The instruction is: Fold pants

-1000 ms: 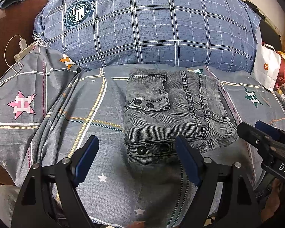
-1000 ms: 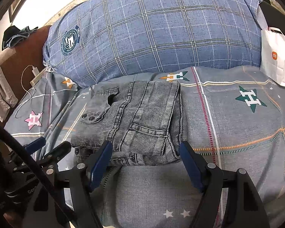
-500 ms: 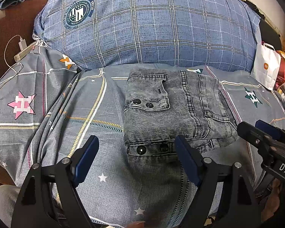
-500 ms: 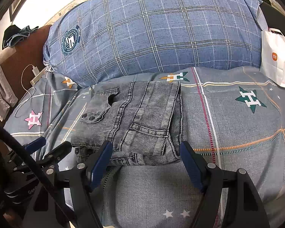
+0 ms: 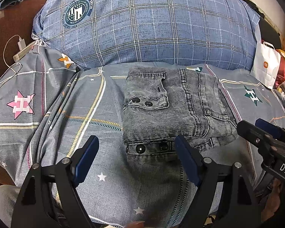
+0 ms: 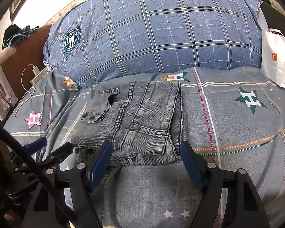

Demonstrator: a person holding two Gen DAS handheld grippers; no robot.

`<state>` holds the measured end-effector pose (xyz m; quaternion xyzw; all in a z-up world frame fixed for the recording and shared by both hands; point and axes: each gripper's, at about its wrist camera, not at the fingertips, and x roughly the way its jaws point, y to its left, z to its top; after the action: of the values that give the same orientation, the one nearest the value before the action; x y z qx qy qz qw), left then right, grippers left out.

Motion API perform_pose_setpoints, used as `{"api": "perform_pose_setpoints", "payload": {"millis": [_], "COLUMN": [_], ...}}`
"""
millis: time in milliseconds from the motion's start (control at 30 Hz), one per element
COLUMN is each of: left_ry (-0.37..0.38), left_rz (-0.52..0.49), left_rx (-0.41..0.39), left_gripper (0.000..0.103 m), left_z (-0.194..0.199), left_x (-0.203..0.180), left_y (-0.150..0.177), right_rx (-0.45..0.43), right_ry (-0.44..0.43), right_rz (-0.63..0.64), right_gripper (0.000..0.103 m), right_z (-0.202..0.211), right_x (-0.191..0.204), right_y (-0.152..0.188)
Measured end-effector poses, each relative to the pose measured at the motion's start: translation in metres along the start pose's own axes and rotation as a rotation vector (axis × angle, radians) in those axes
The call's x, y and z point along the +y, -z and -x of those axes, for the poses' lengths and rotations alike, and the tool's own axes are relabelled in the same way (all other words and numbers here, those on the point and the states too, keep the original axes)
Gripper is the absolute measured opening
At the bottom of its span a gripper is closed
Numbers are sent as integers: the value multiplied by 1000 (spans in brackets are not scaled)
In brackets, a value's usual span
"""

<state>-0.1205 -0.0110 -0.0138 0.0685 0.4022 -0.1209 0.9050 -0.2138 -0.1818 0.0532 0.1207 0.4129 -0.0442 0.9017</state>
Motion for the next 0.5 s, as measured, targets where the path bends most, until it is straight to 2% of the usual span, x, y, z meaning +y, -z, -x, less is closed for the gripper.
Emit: {"api": "perform_pose_setpoints", "payload": {"millis": [500], "left_ry": [-3], "left_rz": [-10], "left_rx": [2], "left_gripper": [82], "left_z": [0], "left_x": [-1], "left_y": [0], "right_rx": [2], "right_ry": [-4], "right_rz": [7], "right_gripper": [75], "right_z": [0], "right_x": [0], "right_y": [1]}}
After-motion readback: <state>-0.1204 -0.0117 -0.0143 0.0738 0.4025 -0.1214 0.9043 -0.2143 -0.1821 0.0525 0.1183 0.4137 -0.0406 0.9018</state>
